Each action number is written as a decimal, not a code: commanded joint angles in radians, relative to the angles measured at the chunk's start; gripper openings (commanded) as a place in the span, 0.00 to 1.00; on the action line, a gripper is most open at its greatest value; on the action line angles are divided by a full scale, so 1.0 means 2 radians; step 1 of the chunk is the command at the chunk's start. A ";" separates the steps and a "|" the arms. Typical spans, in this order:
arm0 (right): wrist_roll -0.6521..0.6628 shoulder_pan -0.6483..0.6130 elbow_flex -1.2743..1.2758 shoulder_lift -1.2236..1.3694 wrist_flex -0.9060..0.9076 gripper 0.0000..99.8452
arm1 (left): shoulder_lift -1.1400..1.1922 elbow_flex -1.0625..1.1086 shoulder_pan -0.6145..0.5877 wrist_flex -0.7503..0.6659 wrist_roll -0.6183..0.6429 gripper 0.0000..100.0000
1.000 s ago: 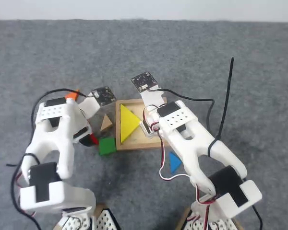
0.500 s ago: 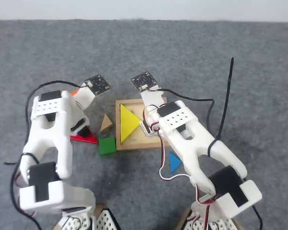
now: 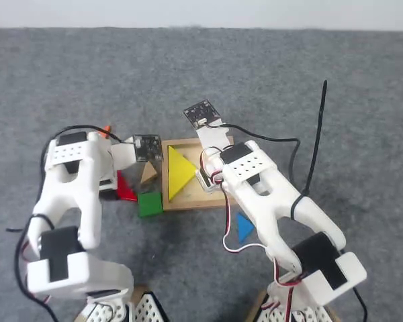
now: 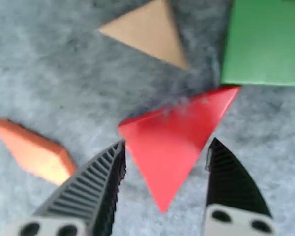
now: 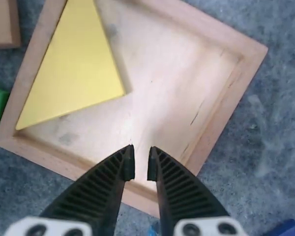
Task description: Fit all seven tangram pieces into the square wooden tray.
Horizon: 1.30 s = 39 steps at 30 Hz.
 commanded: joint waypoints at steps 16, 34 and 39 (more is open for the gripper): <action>0.005 0.007 -0.004 -0.025 -0.007 0.06 | 0.117 -0.132 0.022 0.038 -0.015 0.29; 0.005 0.007 -0.004 -0.025 -0.007 0.06 | 0.121 -0.132 0.014 0.005 0.035 0.29; 0.006 0.007 -0.004 -0.025 -0.007 0.06 | 0.121 -0.132 0.005 0.004 0.048 0.29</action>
